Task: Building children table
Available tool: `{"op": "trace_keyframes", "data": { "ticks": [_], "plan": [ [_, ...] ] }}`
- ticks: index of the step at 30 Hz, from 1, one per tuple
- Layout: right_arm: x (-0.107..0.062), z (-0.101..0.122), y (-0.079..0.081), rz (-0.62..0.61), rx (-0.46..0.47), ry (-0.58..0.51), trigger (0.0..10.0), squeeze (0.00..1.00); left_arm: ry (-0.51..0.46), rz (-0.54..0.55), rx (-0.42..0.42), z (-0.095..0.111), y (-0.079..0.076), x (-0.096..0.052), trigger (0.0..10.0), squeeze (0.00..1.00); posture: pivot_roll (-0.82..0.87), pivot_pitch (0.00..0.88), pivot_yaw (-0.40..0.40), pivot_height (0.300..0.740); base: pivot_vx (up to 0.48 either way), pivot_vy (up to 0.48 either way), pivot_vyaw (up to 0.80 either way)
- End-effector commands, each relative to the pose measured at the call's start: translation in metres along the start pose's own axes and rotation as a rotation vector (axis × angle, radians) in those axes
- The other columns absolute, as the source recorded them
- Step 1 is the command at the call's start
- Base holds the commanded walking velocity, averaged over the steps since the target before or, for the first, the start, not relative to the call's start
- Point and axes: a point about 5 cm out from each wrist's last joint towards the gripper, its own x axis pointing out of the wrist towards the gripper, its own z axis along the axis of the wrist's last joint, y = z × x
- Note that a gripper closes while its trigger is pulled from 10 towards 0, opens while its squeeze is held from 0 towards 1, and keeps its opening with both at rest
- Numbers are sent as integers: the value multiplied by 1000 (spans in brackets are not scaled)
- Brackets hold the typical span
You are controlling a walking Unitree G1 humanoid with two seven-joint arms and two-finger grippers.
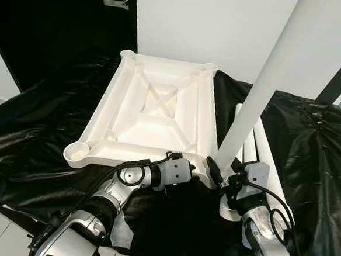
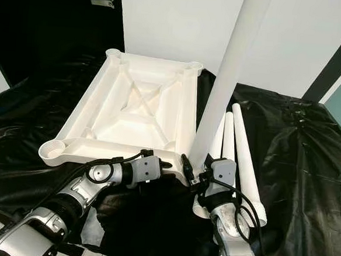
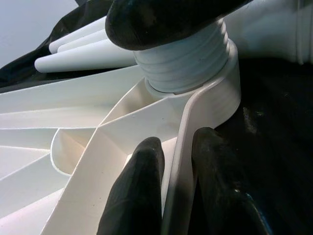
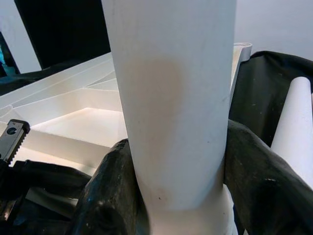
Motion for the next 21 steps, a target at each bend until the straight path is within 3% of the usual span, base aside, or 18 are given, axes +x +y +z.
{"op": "trace_keyframes", "data": {
  "ticks": [1,3,4,8,9,14,15,17,18,19,21],
  "plan": [
    [-12,-13,-35,-110,-80,106,10000,0,90,-100,-60,-23,-26,-2,10000,0,237,0,-92,740,0,0,0],
    [-12,-13,-37,-111,-80,110,10000,0,90,-100,-60,-22,-26,-1,10000,0,237,0,-92,740,0,0,0],
    [-11,-12,-40,-114,-78,106,10000,1000,90,-100,-59,-22,-26,-1,10000,0,232,0,-92,740,0,0,0],
    [-6,-8,-47,-35,-78,112,10000,1000,88,-99,-58,-22,-25,-1,10000,0,225,0,-89,740,0,0,0],
    [-4,-7,-50,41,-78,130,10000,0,88,-101,-57,-22,-25,-1,10000,0,223,0,-88,740,0,0,0],
    [-3,-6,-56,197,-87,179,10000,0,86,-104,-54,-21,-25,0,10000,0,220,0,-86,740,0,0,0],
    [-2,-5,-58,292,-88,200,10000,0,85,-106,-52,-21,-25,0,10000,0,218,0,-85,740,0,0,0],
    [-2,-5,-58,292,-88,200,10000,0,85,-106,-52,-21,-25,0,10000,0,218,0,-85,740,0,0,0],
    [-1,-5,-56,350,-78,218,8627,0,85,-107,-51,-21,-25,0,10000,0,218,0,-84,740,0,0,0],
    [-2,-7,-54,413,-86,242,0,0,85,-107,-50,-20,-25,1,10000,0,221,0,-84,740,0,0,0],
    [-3,-8,-52,446,-81,259,0,0,85,-107,-50,-20,-24,1,10000,0,225,0,-86,740,0,0,0]
  ]
}}
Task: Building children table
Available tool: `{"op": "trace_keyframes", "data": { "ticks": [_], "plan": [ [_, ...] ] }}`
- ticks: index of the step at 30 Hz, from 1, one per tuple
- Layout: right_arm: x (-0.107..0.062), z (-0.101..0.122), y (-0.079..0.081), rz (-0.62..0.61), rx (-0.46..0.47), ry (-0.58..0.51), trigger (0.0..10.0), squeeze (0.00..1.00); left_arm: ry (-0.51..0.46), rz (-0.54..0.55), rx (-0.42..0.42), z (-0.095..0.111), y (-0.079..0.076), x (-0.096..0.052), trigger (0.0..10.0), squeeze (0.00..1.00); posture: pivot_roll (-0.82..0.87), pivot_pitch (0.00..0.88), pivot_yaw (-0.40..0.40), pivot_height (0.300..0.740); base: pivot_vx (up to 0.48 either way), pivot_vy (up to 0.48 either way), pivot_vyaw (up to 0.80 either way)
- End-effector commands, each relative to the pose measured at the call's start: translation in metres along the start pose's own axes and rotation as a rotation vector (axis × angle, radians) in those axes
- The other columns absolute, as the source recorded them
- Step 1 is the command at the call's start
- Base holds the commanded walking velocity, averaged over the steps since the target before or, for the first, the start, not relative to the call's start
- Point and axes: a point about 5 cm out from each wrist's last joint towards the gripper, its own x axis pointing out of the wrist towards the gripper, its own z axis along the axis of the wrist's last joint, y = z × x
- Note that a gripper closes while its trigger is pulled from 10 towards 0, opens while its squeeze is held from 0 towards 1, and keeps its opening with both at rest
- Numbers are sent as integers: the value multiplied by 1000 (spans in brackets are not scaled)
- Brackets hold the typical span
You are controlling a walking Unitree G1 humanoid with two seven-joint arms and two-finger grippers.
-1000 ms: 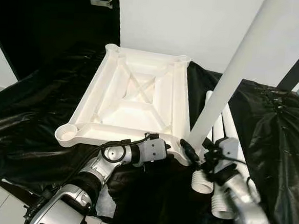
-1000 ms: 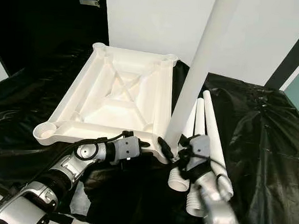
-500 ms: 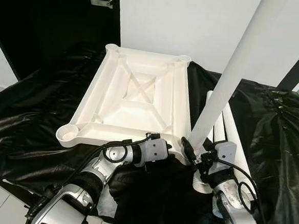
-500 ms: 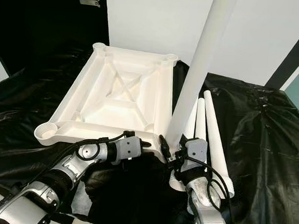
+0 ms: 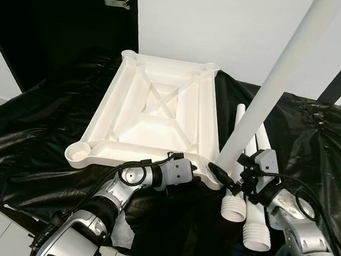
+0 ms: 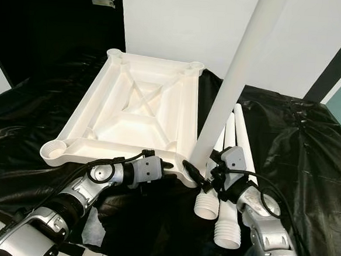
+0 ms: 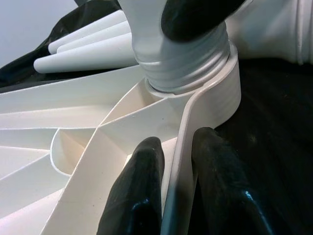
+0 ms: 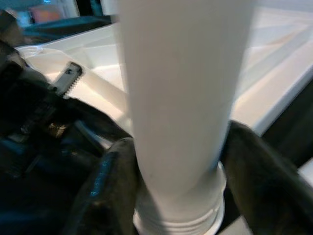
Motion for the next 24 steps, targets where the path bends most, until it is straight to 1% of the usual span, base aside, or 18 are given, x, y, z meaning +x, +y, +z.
{"op": "trace_keyframes", "data": {
  "ticks": [1,5,8,9,10,11,12,13,14,15,16,17,18,19,20,23,24],
  "plan": [
    [-11,-18,-5,-5,47,112,0,0,88,-101,-47,-21,-23,-1,10000,0,226,0,-87,740,0,0,0],
    [-10,-20,-1,4,79,118,0,0,88,-96,-50,-22,-24,-2,10000,0,226,0,-90,740,0,0,0],
    [-12,-28,12,3,144,134,0,0,95,-108,-52,-24,-29,-3,10000,0,236,0,-90,740,0,0,0],
    [-12,-28,12,3,144,134,0,0,95,-108,-52,-24,-29,-3,10000,0,236,0,-90,740,0,0,0],
    [-10,-30,19,-26,167,122,0,0,94,-107,-54,-24,-29,-4,10000,0,235,0,-92,740,0,0,0],
    [-8,-30,25,-95,178,93,0,0,94,-107,-55,-25,-29,-4,10000,0,236,0,-92,740,0,0,0],
    [-8,-30,25,-95,178,93,0,0,94,-107,-55,-25,-29,-4,10000,0,236,0,-92,740,0,0,0],
    [-6,-30,29,-145,185,73,0,0,94,-106,-55,-25,-29,-4,10000,0,236,0,-92,740,0,0,0],
    [-7,-28,27,-281,180,30,0,0,94,-106,-55,-25,-29,-4,10000,0,237,0,-88,740,0,0,0],
    [-7,-28,27,-281,180,30,0,0,94,-106,-55,-25,-29,-4,10000,0,237,0,-88,740,0,0,0],
    [-13,-30,26,-496,140,-2,0,0,87,-115,-55,-24,-31,-3,10000,0,235,0,-85,740,0,0,0],
    [-13,-30,26,-496,140,-2,0,0,87,-115,-55,-24,-31,-3,10000,0,235,0,-85,740,0,0,0],
    [-16,-32,25,-557,121,6,0,0,85,-118,-55,-23,-31,-3,10000,0,234,0,-86,740,0,0,0],
    [-18,-31,20,-609,102,7,0,0,85,-121,-55,-23,-32,-2,10000,0,232,0,-83,740,0,0,0],
    [-19,-30,16,-641,92,7,0,0,86,-122,-54,-23,-32,-2,10000,0,231,0,-83,740,0,0,0],
    [-18,-28,12,-678,83,8,0,0,86,-123,-54,-23,-32,-2,10000,0,231,0,-80,740,0,0,0],
    [-16,-28,13,-674,83,14,0,0,86,-124,-53,-23,-32,-3,10000,0,229,0,-77,740,0,0,0]
  ]
}}
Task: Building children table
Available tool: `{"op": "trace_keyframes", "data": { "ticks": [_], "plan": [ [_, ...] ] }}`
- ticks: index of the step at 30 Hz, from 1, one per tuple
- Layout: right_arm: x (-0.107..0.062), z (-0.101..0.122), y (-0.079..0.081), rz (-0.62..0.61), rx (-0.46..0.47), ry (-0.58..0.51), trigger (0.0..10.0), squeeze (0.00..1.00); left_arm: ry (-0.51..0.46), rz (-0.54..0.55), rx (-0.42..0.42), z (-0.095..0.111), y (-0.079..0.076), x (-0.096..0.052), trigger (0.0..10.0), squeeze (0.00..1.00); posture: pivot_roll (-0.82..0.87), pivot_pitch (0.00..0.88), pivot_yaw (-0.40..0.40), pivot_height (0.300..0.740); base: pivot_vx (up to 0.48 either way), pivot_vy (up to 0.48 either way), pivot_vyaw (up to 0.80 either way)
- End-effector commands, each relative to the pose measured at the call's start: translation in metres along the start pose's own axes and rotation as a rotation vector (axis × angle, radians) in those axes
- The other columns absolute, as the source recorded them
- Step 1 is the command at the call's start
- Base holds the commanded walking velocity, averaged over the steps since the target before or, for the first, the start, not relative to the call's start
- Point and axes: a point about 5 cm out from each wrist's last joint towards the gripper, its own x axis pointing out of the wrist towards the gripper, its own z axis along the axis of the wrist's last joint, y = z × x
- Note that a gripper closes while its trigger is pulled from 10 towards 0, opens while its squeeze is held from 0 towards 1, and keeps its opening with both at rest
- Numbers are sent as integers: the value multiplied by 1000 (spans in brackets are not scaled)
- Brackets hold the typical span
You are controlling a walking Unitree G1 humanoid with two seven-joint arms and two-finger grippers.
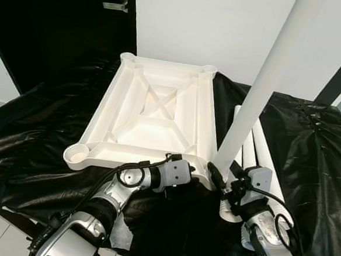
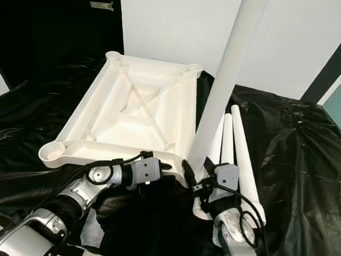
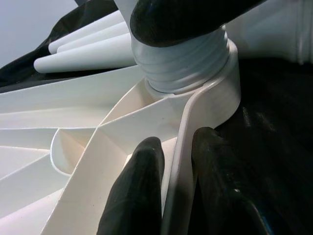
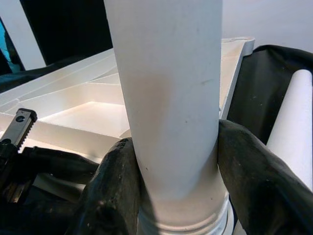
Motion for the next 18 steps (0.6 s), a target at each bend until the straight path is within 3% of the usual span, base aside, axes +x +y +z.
{"op": "trace_keyframes", "data": {
  "ticks": [1,3,4,5,6,8,11,12,15,18],
  "plan": [
    [-9,-13,-34,-203,-64,106,0,0,84,-135,-45,-22,-30,-1,10000,0,229,0,-77,740,0,0,0],
    [-8,-14,-31,-187,-62,109,0,0,84,-135,-45,-21,-30,-1,10000,0,229,0,-77,740,0,0,0],
    [-6,-13,-26,-131,-60,108,10000,0,84,-134,-45,-21,-30,-1,10000,0,222,0,-72,740,0,0,0],
    [-6,-13,-26,-131,-60,108,10000,0,84,-134,-45,-21,-30,-1,10000,0,222,0,-72,740,0,0,0],
    [-4,-13,-23,-71,-41,107,10000,973,84,-134,-44,-22,-29,-2,10000,0,220,0,-71,740,0,0,0],
    [0,-11,-23,9,-8,107,10000,1000,85,-133,-44,-21,-29,-2,10000,0,218,0,-70,740,0,0,0],
    [3,-9,-28,46,-6,107,10000,1000,85,-133,-42,-21,-28,-1,10000,0,213,0,-69,740,0,0,0],
    [7,-5,-35,107,-8,112,10000,0,84,-135,-41,-21,-28,0,10000,0,210,0,-68,740,0,0,0],
    [15,3,-48,222,-22,124,10000,0,83,-139,-39,-20,-29,1,10000,0,208,0,-69,740,0,0,0],
    [18,5,-49,286,-38,136,10000,0,82,-141,-37,-20,-29,1,10000,0,212,0,-71,740,0,0,0]
  ]
}}
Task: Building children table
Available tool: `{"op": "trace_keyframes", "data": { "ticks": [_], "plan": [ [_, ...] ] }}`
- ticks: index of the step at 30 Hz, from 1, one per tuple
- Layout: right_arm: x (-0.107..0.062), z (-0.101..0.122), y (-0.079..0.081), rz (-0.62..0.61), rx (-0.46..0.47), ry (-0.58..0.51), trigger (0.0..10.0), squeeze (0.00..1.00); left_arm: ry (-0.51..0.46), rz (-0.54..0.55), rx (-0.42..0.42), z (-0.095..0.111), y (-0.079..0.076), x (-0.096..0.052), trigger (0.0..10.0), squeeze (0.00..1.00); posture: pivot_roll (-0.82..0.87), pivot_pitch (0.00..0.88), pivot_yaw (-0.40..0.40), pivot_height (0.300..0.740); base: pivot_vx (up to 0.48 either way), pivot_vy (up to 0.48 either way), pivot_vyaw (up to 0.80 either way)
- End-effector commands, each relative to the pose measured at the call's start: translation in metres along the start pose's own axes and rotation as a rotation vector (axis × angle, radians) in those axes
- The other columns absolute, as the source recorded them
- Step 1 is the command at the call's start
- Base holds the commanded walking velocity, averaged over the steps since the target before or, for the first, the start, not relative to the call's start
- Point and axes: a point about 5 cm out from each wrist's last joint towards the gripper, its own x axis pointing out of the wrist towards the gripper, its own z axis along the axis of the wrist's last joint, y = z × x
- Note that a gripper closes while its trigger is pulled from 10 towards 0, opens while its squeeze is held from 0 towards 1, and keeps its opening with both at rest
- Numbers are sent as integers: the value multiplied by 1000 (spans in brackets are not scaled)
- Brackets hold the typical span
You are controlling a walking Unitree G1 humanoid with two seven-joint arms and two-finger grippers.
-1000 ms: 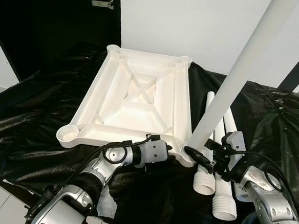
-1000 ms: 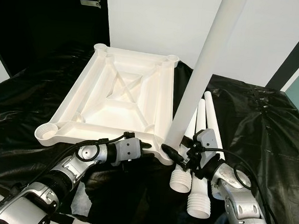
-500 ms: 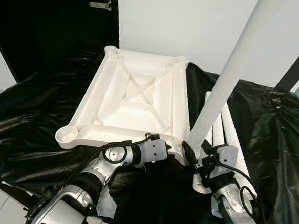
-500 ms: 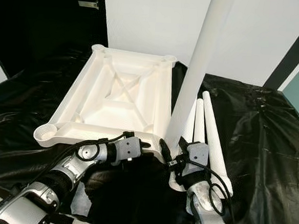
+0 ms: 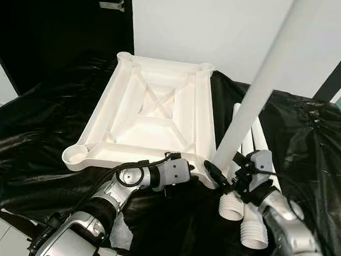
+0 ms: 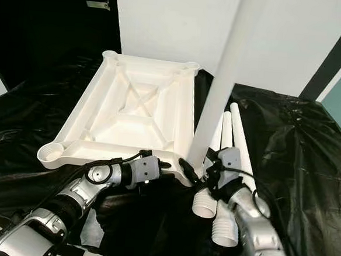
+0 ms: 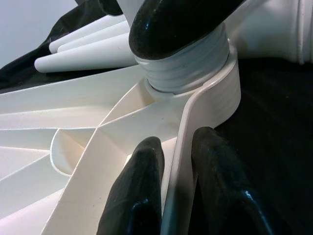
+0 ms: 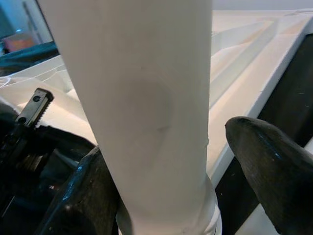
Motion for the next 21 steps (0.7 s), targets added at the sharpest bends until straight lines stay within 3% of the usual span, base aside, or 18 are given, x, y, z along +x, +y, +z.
{"op": "trace_keyframes", "data": {
  "ticks": [1,8,12,16,17,18,19,20,21],
  "plan": [
    [-9,-8,-14,18,-7,77,10000,0,86,-150,-34,-19,-30,2,10000,0,215,0,-71,740,0,0,0],
    [-2,-3,-12,146,-46,87,10000,0,89,-191,-11,-21,-36,-3,10000,0,223,0,-74,740,0,0,0],
    [1,-1,-11,242,-55,103,10000,0,89,-257,2,-24,-47,-12,10000,0,230,0,-74,740,0,0,0],
    [2,-1,-11,271,-62,112,10000,0,94,-288,8,-26,-51,-15,10000,0,232,0,-73,740,0,0,0],
    [3,0,-12,285,-68,114,3882,0,94,-312,12,-26,-54,-17,10000,0,232,0,-72,740,0,0,0],
    [3,0,-12,285,-68,114,3882,0,94,-312,12,-26,-54,-17,10000,0,232,0,-72,740,0,0,0],
    [3,1,-13,298,-68,112,1137,0,92,-331,13,-26,-56,-18,10000,0,233,0,-72,740,0,0,0],
    [3,1,-13,298,-68,112,1137,0,92,-331,13,-26,-56,-18,10000,0,233,0,-72,740,0,0,0],
    [3,2,-13,312,-67,110,0,0,88,-345,13,-26,-57,-18,10000,0,234,0,-72,740,0,0,0]
  ]
}}
